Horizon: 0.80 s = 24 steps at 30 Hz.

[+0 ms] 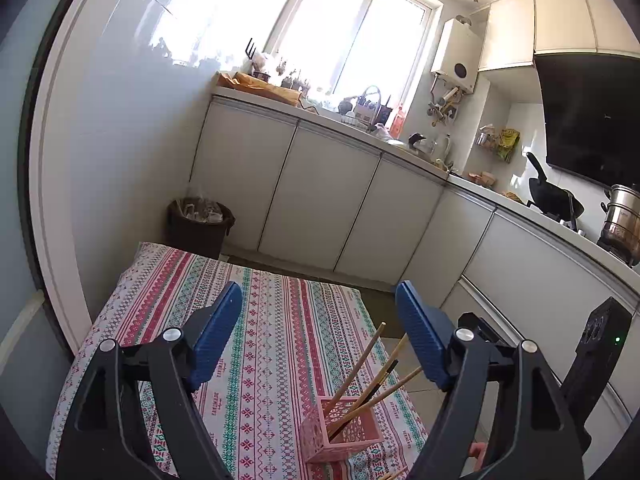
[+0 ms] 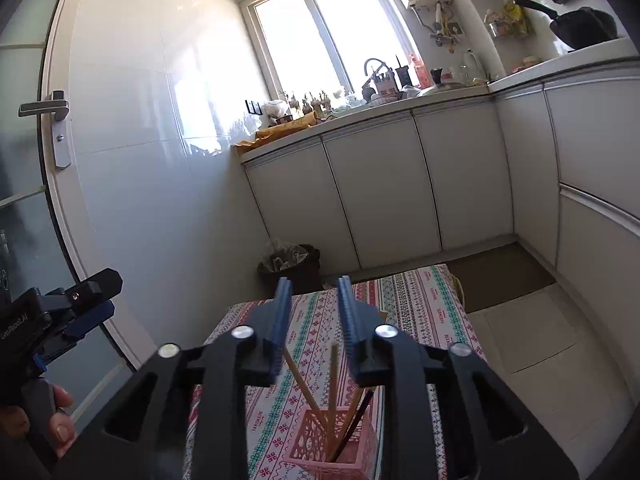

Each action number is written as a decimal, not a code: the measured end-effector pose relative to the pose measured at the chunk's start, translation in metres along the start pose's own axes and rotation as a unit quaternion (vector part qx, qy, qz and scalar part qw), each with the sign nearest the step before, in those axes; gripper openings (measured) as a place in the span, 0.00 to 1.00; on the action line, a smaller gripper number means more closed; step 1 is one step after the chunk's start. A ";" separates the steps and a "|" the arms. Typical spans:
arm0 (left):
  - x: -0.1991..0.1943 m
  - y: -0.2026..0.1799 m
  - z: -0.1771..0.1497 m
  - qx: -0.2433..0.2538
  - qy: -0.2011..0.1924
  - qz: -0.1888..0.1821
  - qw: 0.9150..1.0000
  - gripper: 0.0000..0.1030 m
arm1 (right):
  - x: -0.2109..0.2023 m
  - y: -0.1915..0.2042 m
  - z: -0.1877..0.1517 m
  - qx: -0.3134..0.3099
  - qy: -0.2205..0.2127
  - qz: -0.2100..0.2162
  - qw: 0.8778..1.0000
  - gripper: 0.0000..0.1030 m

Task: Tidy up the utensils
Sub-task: 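Lower the chopstick into the pink holder and open the left gripper while the right gripper holds its chopstick above, then lower the right gripper's chopstick into the pink holder and open it, then reach the left gripper down to the chopstick pile and grasp one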

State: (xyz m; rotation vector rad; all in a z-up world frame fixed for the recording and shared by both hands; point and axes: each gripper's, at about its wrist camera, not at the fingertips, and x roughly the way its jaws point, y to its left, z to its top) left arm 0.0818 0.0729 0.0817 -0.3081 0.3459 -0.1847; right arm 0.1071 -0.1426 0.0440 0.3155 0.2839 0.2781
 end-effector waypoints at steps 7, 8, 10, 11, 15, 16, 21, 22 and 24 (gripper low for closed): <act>0.008 -0.010 -0.011 0.039 0.046 -0.010 0.998 0.88 | -0.040 -0.008 0.005 0.031 -0.012 -0.013 0.999 0.85; 0.011 -0.012 -0.015 0.046 0.058 -0.013 0.997 0.89 | -0.044 -0.011 0.003 0.036 -0.010 -0.018 0.999 0.92; 0.017 -0.015 -0.023 0.056 0.085 -0.023 0.995 0.93 | -0.050 -0.015 -0.002 0.041 0.006 -0.032 0.999 0.94; 0.019 -0.016 -0.028 0.059 0.098 -0.027 0.993 0.93 | -0.050 -0.016 -0.004 0.040 0.020 -0.045 0.998 0.94; 0.025 -0.026 -0.044 0.086 0.138 -0.043 0.986 0.93 | -0.050 -0.028 -0.022 0.042 0.086 -0.087 0.992 0.93; 0.026 -0.029 -0.048 0.096 0.146 -0.047 0.984 0.93 | -0.052 -0.032 -0.027 0.047 0.097 -0.090 0.990 0.93; 0.031 -0.046 -0.075 0.149 0.191 -0.065 0.968 0.93 | -0.062 -0.050 -0.042 0.053 0.140 -0.129 0.980 0.93; 0.032 -0.050 -0.081 0.161 0.202 -0.068 0.964 0.93 | -0.065 -0.054 -0.045 0.053 0.146 -0.138 0.978 0.93; 0.037 -0.057 -0.095 0.183 0.228 -0.076 0.953 0.93 | -0.070 -0.063 -0.051 0.057 0.164 -0.157 0.972 0.93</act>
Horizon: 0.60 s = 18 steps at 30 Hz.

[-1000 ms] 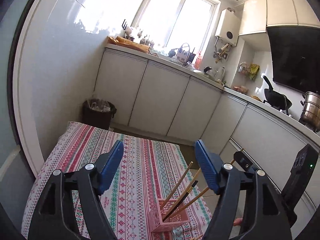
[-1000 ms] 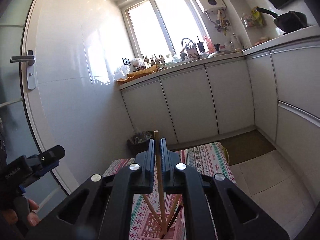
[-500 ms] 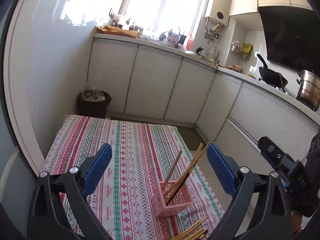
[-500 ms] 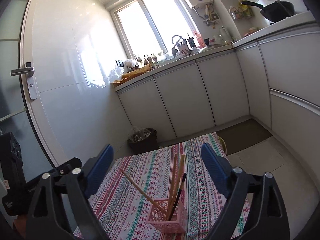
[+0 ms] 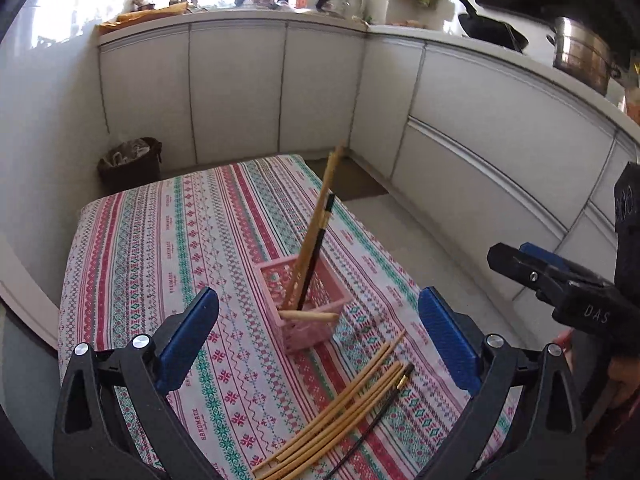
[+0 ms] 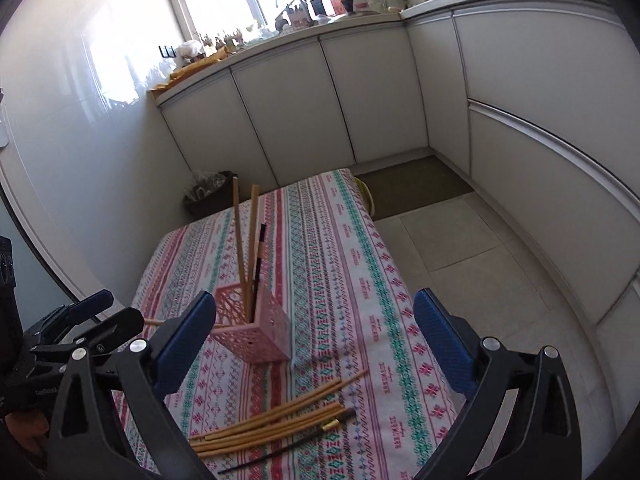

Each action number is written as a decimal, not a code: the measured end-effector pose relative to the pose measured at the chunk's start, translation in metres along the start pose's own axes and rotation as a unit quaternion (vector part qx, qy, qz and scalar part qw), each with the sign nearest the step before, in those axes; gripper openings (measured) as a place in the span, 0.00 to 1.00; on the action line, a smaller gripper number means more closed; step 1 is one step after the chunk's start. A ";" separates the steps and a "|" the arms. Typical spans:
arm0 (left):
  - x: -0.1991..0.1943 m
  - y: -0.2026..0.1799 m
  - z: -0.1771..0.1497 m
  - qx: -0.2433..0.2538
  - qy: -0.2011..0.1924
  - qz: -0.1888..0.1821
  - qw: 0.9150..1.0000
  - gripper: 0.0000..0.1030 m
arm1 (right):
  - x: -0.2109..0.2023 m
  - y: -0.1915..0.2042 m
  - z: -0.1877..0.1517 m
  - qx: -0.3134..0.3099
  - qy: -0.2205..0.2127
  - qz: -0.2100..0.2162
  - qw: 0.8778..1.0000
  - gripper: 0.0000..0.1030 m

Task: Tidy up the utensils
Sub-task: 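Reach the left gripper down to the chopstick pile and grasp one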

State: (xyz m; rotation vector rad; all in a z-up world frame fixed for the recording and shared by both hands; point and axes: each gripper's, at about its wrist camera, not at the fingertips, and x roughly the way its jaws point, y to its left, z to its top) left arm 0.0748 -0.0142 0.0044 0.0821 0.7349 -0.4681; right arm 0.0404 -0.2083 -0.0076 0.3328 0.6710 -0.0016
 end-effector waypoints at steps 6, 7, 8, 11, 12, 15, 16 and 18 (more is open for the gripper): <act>0.043 -0.034 -0.023 0.072 0.087 -0.022 0.993 0.93 | -0.005 -0.061 -0.024 0.064 0.037 -0.072 0.995 0.93; 0.051 -0.042 -0.026 0.083 0.101 -0.028 0.991 0.93 | -0.005 -0.072 -0.025 0.082 0.044 -0.075 0.993 0.93; 0.060 -0.049 -0.029 0.094 0.116 -0.037 0.988 0.92 | -0.004 -0.082 -0.026 0.101 0.051 -0.076 0.991 0.93; 0.091 -0.076 -0.039 0.148 0.166 -0.045 0.974 0.83 | -0.006 -0.102 -0.025 0.142 0.059 -0.056 0.986 0.93; 0.102 -0.084 -0.042 0.169 0.180 -0.038 0.968 0.78 | -0.007 -0.105 -0.025 0.147 0.059 -0.051 0.986 0.93; 0.133 -0.097 -0.045 0.211 0.211 -0.013 0.954 0.64 | -0.010 -0.109 -0.024 0.153 0.058 -0.038 0.986 0.93; 0.144 -0.098 -0.046 0.216 0.223 -0.012 0.951 0.57 | -0.010 -0.108 -0.023 0.153 0.060 -0.033 0.986 0.93; 0.163 -0.097 -0.047 0.220 0.245 -0.007 0.944 0.47 | -0.010 -0.109 -0.023 0.154 0.064 -0.024 0.986 0.93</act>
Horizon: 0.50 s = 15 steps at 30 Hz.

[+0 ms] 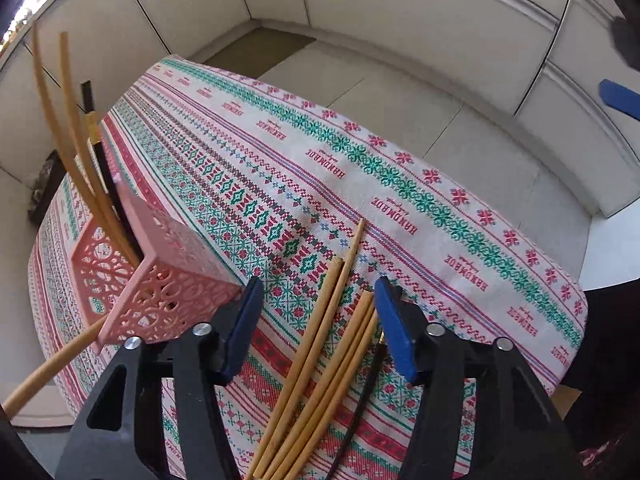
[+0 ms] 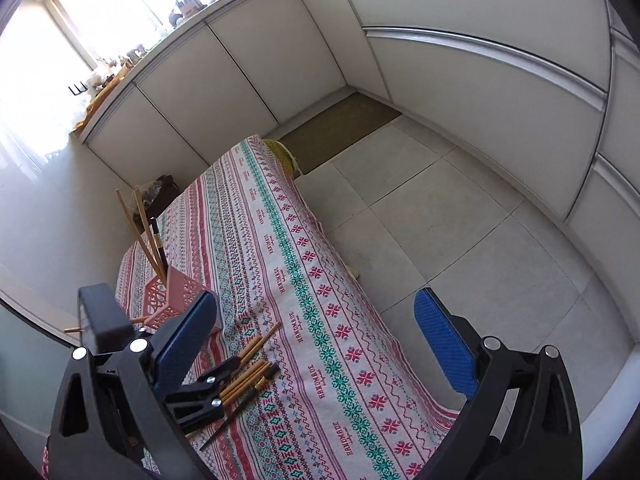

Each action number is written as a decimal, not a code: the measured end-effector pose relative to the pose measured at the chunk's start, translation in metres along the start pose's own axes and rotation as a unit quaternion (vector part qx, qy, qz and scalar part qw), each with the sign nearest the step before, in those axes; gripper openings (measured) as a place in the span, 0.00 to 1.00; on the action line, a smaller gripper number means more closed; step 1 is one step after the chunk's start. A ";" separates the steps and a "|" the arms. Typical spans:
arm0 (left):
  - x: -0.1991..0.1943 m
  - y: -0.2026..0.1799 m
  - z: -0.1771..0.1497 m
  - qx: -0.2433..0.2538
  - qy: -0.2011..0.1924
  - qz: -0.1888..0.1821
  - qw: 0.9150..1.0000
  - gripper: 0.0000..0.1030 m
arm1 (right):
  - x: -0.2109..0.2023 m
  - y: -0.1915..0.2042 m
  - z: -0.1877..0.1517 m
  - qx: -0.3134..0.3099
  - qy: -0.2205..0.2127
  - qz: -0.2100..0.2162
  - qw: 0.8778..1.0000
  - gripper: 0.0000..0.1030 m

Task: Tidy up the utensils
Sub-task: 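Reach the left gripper down to the chopstick pile and grasp one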

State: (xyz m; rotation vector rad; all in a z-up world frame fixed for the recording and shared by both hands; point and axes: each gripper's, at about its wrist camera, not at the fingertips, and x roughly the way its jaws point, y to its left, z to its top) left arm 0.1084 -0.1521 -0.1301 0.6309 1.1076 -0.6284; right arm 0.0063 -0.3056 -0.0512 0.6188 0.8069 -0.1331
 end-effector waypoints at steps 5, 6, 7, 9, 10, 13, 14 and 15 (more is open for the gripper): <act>0.029 0.010 0.006 -0.016 0.035 0.002 0.999 0.24 | -0.005 -0.006 0.004 0.011 0.007 0.026 1.000 0.93; 0.033 0.008 0.005 -0.017 0.039 -0.004 0.999 0.23 | -0.006 -0.007 0.005 0.013 0.008 0.031 0.999 0.93; 0.034 0.009 0.006 -0.018 0.037 -0.010 0.999 0.23 | -0.007 -0.008 0.006 0.014 0.009 0.034 0.999 0.93; 0.034 0.008 0.008 -0.016 0.042 -0.006 0.999 0.23 | -0.008 -0.009 0.006 0.016 0.011 0.037 0.999 0.93; 0.033 0.009 0.009 -0.017 0.042 -0.007 0.999 0.23 | -0.008 -0.010 0.006 0.016 0.012 0.037 0.999 0.93; 0.030 0.007 0.013 -0.010 0.036 -0.014 0.999 0.23 | -0.008 -0.011 0.006 0.017 0.012 0.037 0.999 0.93; 0.031 0.006 0.014 -0.006 0.038 -0.009 0.999 0.23 | -0.009 -0.012 0.006 0.018 0.012 0.036 0.999 0.93; 0.034 0.005 0.014 -0.002 0.042 -0.007 0.999 0.23 | -0.008 -0.013 0.006 0.019 0.013 0.035 0.999 0.93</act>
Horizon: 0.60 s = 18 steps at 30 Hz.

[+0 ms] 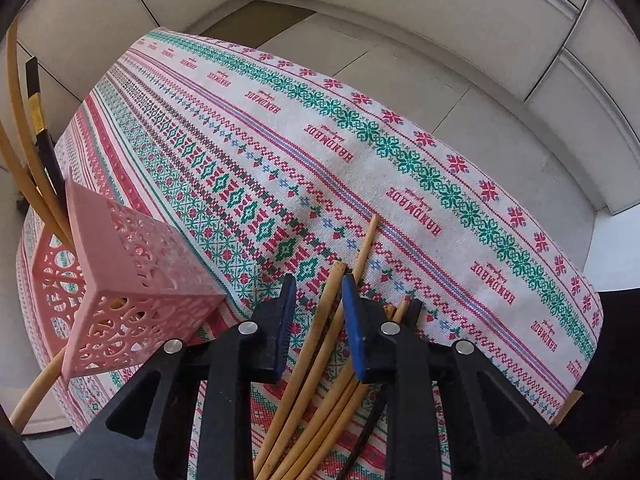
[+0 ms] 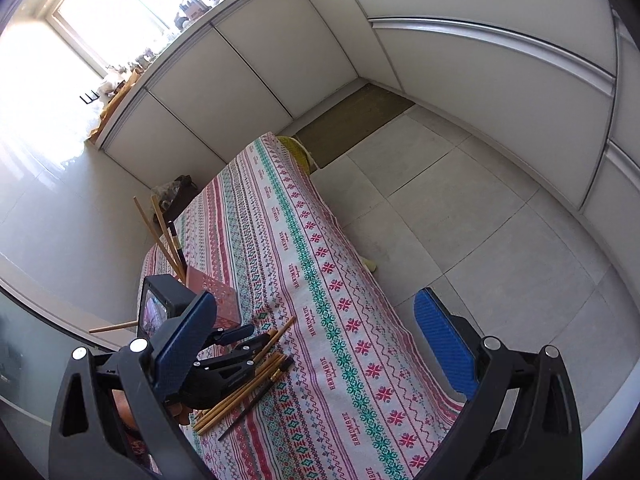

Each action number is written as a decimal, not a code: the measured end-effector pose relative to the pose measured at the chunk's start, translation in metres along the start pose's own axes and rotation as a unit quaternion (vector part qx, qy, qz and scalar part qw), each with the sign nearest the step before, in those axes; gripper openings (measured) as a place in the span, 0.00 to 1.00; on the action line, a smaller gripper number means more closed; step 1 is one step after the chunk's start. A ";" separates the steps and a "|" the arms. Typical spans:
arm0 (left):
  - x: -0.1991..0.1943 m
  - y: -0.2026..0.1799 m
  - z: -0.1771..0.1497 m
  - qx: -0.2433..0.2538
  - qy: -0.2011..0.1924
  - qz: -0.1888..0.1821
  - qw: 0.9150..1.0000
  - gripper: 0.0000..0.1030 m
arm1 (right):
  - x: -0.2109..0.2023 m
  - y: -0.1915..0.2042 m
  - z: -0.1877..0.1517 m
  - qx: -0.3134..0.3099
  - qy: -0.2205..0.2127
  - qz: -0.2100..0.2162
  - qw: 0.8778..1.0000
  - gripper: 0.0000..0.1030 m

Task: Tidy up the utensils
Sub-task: 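Reach the left gripper down to the chopstick pile and grasp one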

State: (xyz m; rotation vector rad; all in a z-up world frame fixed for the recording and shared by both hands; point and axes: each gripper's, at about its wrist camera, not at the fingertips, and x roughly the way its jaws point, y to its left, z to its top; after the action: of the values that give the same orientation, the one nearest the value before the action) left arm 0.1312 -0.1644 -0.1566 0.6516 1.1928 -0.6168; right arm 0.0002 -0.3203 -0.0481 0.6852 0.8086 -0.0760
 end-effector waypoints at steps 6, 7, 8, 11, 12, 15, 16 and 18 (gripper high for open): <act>0.014 0.005 0.001 0.004 0.043 -0.030 0.999 0.15 | 0.007 0.003 -0.002 -0.009 0.014 -0.008 1.000 0.93; 0.017 0.011 0.000 -0.012 0.056 -0.051 0.997 0.15 | 0.010 0.004 -0.002 -0.008 0.020 -0.011 1.000 0.93; 0.019 0.017 -0.001 -0.028 0.061 -0.067 0.995 0.15 | 0.014 0.004 -0.002 -0.007 0.027 -0.013 1.000 0.93; 0.021 0.025 -0.014 -0.067 0.041 -0.082 0.994 0.15 | 0.030 0.003 -0.004 -0.002 0.054 -0.025 0.998 0.93; 0.020 0.025 -0.021 -0.082 0.030 -0.078 0.993 0.14 | 0.038 0.004 -0.006 -0.001 0.070 -0.028 0.997 0.93; 0.009 0.024 -0.047 -0.115 -0.021 -0.040 0.992 0.11 | 0.067 0.009 -0.017 -0.005 0.119 -0.039 0.992 0.93; 0.000 0.025 -0.056 -0.123 -0.041 -0.028 0.991 0.10 | 0.075 0.011 -0.022 -0.001 0.131 -0.038 0.991 0.92; -0.026 0.028 -0.078 -0.132 -0.087 -0.023 0.987 0.09 | 0.094 0.017 -0.031 0.000 0.161 -0.035 0.986 0.82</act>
State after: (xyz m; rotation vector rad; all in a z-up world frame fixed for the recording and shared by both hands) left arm 0.0958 -0.0862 -0.1458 0.3404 1.1044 -0.5319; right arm 0.0516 -0.2705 -0.1192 0.6776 1.1440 -0.0293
